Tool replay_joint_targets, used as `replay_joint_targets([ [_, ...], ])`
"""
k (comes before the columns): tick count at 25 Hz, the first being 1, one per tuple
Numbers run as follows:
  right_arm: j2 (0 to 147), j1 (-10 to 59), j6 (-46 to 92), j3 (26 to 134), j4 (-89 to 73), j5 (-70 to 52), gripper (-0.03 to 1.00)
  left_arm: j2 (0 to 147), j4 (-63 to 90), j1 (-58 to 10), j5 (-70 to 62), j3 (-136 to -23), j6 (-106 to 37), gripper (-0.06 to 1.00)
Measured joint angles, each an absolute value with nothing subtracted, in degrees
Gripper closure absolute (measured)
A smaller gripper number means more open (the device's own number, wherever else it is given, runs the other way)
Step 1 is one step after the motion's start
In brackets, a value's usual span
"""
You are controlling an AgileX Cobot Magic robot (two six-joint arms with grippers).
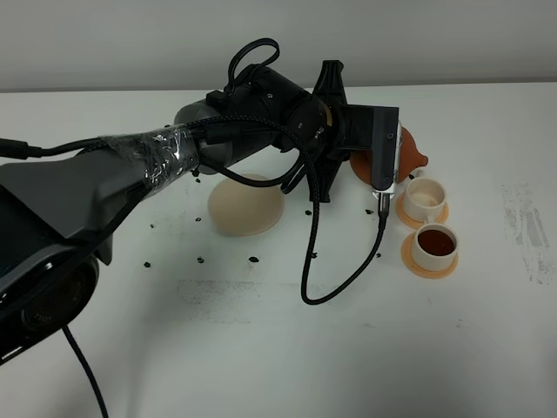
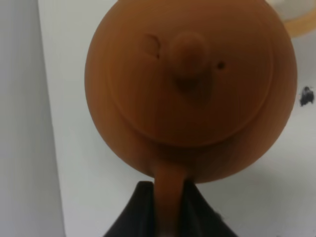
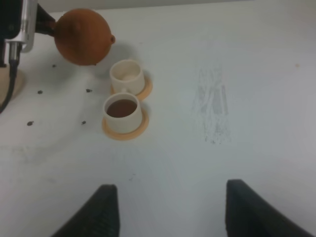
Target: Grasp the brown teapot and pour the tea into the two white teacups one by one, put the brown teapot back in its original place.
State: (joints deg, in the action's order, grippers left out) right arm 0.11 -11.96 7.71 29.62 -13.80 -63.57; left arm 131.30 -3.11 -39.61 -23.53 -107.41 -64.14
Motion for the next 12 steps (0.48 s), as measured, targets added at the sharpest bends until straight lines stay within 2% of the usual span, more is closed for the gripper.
replay_joint_targets([
  [12, 0.11, -11.96, 7.76, 29.62, -13.80, -63.57, 0.50, 133.08, -8.51, -39.73, -22.33, -107.41, -60.74, 0.86],
])
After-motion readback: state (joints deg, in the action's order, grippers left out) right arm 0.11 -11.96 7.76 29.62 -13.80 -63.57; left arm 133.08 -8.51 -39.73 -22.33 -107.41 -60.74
